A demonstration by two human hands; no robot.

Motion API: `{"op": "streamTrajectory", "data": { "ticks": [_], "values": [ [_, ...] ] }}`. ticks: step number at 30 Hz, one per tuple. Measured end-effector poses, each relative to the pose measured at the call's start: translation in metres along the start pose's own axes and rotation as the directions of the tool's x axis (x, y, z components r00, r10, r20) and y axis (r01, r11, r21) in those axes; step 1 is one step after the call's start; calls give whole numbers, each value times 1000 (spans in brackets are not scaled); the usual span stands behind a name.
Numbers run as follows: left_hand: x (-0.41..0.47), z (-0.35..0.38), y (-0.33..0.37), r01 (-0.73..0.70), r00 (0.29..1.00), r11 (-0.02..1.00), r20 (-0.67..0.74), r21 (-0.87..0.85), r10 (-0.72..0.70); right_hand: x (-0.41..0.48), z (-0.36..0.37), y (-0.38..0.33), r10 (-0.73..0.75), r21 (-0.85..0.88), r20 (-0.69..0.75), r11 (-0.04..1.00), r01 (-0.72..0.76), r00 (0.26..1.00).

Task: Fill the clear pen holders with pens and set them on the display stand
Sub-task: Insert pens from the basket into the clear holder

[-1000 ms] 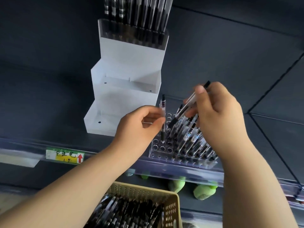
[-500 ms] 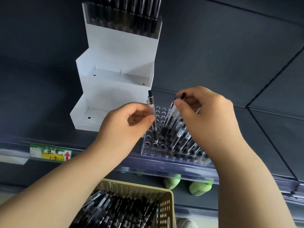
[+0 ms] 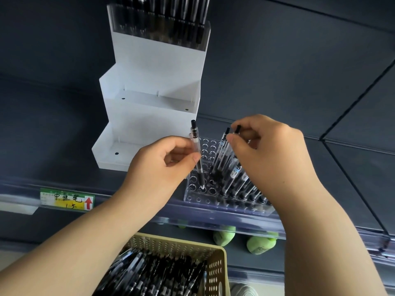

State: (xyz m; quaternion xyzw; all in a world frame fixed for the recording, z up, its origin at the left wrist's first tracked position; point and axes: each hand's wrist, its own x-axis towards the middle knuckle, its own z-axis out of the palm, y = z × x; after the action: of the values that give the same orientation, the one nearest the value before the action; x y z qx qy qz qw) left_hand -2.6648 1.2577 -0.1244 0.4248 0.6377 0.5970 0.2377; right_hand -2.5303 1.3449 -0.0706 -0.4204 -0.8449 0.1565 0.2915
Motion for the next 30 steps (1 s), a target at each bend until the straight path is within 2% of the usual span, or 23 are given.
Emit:
{"op": "streamTrajectory", "data": {
  "ticks": [14,19,30],
  "values": [
    [-1,3,1,6,1000,1000,25,-8,-6,-1,5,5,-55,-131,-37,990,49,998],
    [-1,9,5,-23,998,999,53,-37,25,-1,2,4,-62,-104,-58,993,55,996],
    [-1,26,3,-93,987,994,139,52,85,-2,2,8,-62,-99,-66,994,56,996]
  ]
}}
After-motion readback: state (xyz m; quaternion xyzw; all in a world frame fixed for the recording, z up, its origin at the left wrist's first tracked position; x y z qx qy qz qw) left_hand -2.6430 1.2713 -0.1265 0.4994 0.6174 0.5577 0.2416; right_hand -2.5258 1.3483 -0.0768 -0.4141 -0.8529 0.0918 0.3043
